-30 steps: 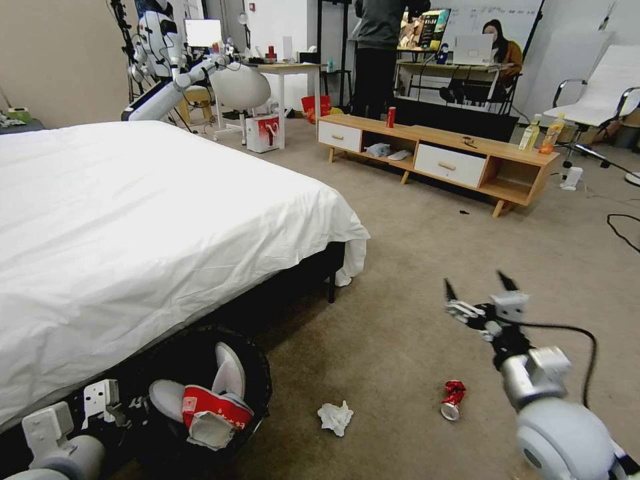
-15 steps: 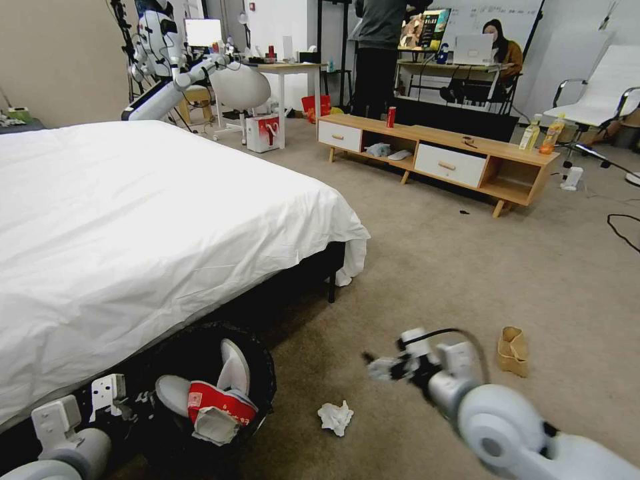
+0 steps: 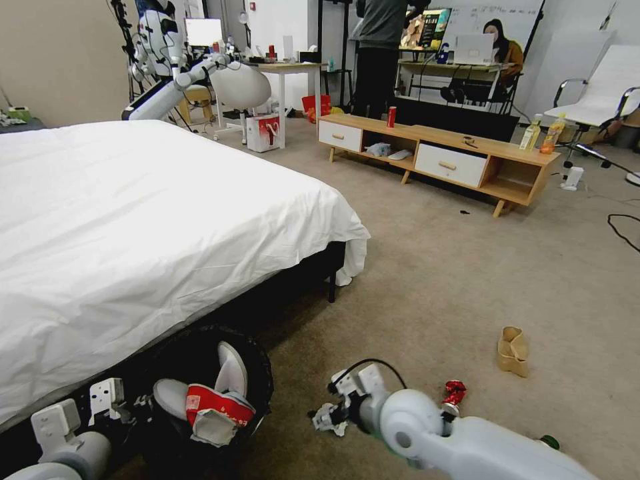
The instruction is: Pick up the trash bin and place the garbage on the floor into it.
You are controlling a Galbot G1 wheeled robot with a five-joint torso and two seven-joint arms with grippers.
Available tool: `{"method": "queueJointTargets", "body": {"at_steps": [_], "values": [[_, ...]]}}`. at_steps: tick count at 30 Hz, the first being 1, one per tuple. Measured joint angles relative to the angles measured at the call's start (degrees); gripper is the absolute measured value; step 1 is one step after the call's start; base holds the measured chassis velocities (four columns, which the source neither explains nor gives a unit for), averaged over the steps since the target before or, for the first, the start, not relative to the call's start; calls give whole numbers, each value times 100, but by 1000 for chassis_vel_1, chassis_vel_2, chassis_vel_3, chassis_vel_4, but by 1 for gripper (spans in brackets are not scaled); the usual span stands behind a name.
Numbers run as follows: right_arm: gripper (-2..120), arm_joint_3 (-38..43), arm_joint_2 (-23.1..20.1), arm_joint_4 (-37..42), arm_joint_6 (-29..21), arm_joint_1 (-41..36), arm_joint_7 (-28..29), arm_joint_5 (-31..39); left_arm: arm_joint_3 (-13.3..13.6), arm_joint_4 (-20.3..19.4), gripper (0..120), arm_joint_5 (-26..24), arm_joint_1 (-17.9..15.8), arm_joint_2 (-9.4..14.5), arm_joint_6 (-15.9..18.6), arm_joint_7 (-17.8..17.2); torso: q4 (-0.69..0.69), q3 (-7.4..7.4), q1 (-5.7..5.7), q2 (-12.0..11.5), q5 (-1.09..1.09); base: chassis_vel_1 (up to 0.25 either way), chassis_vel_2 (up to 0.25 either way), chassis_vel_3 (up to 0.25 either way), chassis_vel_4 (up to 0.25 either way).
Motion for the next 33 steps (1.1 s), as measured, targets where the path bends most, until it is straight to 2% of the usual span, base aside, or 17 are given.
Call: {"method": "queueJointTargets", "body": {"at_steps": [7,21,33], "values": [[100,-101,247,-824,37,-38,-122,-384,-39,-22,2,48,55,-57,0,34,-1,0,0,0,-1,0,0,0,0],[100,-24,395,-1601,305,-150,-246,-807,-26,38,2,85,38,-92,0,45,-1,-1,0,0,0,0,0,0,0],[100,-91,993,-2369,585,-104,-429,-994,-25,124,2,90,20,-90,0,60,0,-1,0,0,0,0,0,0,0]]}}
